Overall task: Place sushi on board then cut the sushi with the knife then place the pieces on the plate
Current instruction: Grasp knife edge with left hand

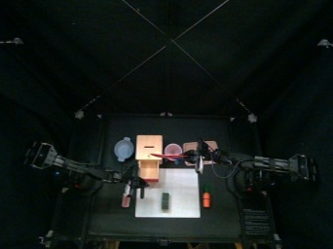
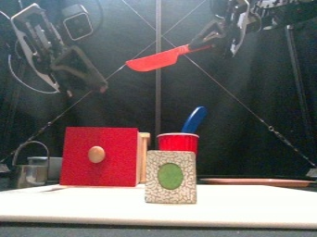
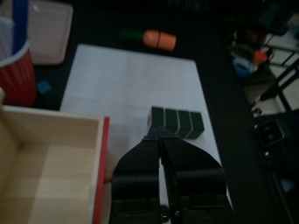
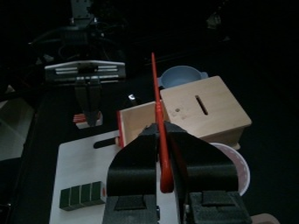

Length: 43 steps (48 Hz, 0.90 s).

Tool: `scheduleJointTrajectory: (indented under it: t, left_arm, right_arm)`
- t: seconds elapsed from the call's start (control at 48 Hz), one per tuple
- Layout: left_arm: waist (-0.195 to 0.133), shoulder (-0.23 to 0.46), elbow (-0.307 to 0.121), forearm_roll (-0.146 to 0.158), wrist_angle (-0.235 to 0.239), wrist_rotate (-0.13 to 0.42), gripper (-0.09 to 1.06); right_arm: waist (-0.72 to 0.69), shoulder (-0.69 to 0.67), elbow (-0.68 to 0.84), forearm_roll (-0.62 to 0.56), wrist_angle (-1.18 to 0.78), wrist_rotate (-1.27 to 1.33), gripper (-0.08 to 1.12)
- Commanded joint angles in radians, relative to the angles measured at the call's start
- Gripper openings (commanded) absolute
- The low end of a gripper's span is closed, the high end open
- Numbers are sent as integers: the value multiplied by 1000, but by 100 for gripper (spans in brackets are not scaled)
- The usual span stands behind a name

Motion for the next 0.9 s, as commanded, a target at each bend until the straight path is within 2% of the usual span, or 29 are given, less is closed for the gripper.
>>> scheduleJointTrajectory:
  t: [0.021, 0.146, 0.271, 0.375, 0.458, 0.604, 0.771, 0.896]
  left_arm:
    - [-2, 23, -61, 20, 67, 3, 31]
    - [5, 72, -94, 69, 150, 2, 31]
    - [28, 133, -126, 109, 173, 2, 31]
    - [49, 172, -155, 166, 199, 0, 31]
    - [67, 178, -172, 201, 225, 0, 31]
    - [103, 179, -176, 255, 268, 0, 32]
    - [129, 179, -190, 319, 325, -2, 31]
    - [144, 179, -215, 370, 336, -2, 32]
  right_arm:
    - [2, -29, -5, 2, -11, 2, 37]
    - [3, -37, 8, 6, -26, 2, 37]
    - [6, -35, 17, 6, -40, 2, 37]
    - [6, -40, 23, 8, -40, 2, 37]
    - [6, -44, 29, 8, -41, 2, 37]
    - [6, -46, 41, 8, -52, 3, 37]
    - [9, -46, 48, 11, -57, 2, 37]
    - [12, -46, 51, 11, -58, 3, 37]
